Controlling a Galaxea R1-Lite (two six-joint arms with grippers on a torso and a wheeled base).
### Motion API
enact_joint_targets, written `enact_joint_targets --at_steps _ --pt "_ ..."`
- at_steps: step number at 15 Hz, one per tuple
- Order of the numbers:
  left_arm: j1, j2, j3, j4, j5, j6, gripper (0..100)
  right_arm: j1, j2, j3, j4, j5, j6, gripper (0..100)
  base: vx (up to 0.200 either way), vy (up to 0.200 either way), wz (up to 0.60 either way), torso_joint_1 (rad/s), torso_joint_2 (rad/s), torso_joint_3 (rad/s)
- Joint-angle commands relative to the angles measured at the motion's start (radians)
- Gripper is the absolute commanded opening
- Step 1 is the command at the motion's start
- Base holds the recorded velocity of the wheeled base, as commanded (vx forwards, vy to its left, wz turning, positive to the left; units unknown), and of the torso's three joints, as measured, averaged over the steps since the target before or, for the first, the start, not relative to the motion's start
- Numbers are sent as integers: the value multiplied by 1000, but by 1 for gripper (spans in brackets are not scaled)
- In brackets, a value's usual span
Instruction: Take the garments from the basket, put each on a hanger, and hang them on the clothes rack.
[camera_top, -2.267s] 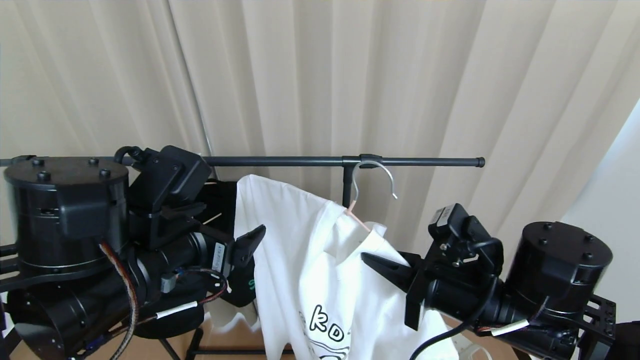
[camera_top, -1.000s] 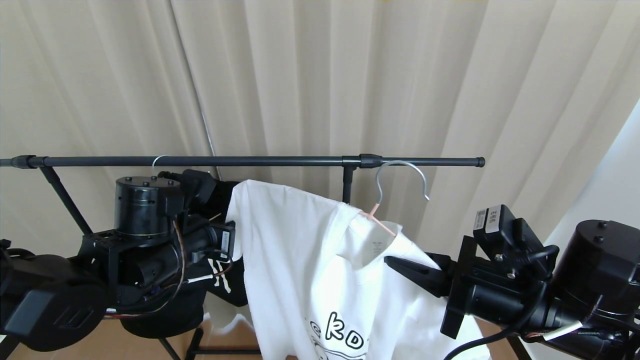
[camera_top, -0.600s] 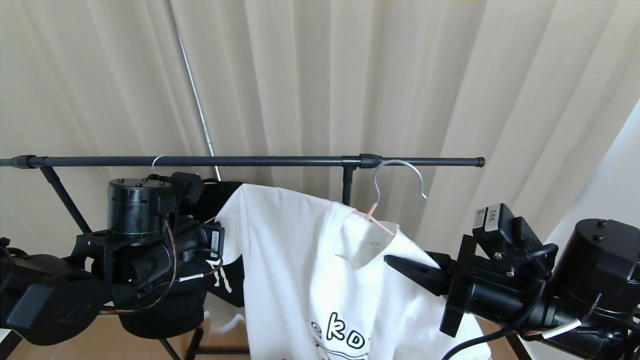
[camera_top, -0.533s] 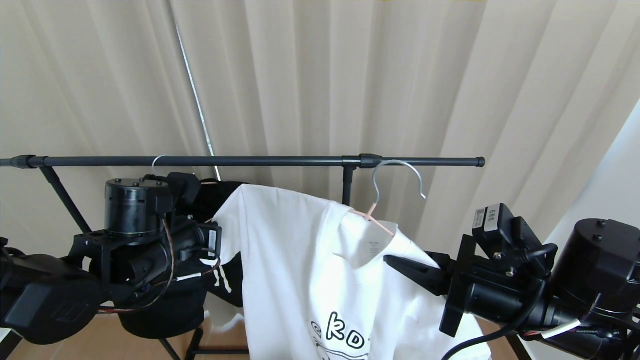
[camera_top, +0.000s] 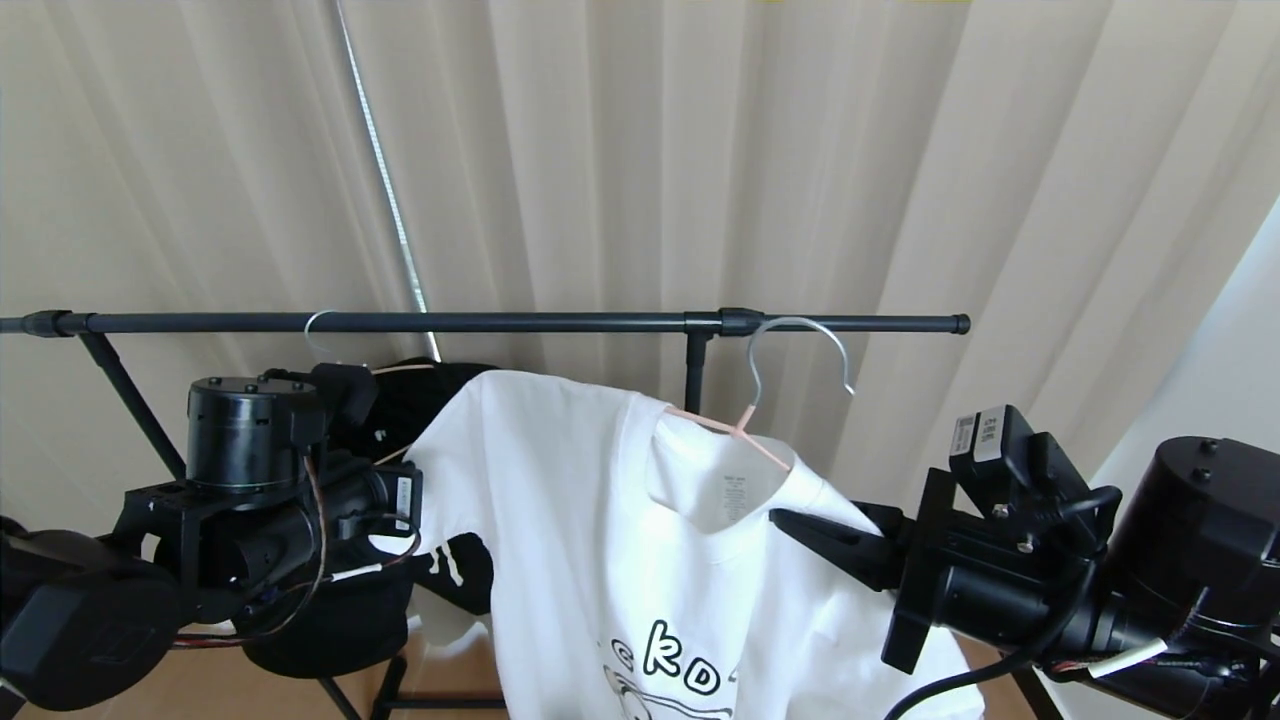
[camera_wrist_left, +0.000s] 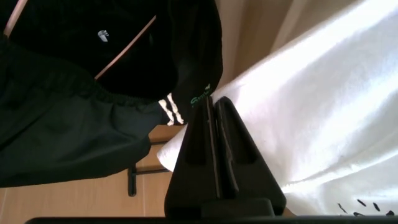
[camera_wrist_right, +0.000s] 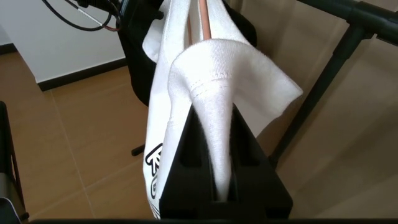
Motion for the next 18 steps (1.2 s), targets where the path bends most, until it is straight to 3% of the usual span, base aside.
enact_joint_targets --at_steps 1,4,7,10,11,13,17,18 --pt "1 -2 12 -6 0 -1 0 -1 -10 0 0 0 0 0 0 0 0 0 0 0" --pt "1 -2 32 -34 0 0 0 -2 -18 0 0 0 0 0 0 0 0 0 0 0" --pt "-2 -3 74 -127 -3 6 0 -2 -18 3 0 0 0 0 0 0 0 0 0 0" --pt "-2 -5 85 -140 -6 6 0 -2 -18 3 0 0 0 0 0 0 0 0 0 0" --pt "-4 -6 94 -140 -6 8 100 -2 -18 3 0 0 0 0 0 0 0 0 0 0" --pt "-5 -23 98 -149 -17 5 100 -2 -18 5 0 0 0 0 0 0 0 0 0 0" --pt "30 -187 135 -178 -195 9 100 -25 -8 3 0 8 1 0 0 0 0 0 0 0" --pt "35 -211 129 -175 -208 9 100 -28 -7 3 0 26 1 0 0 0 0 0 0 0"
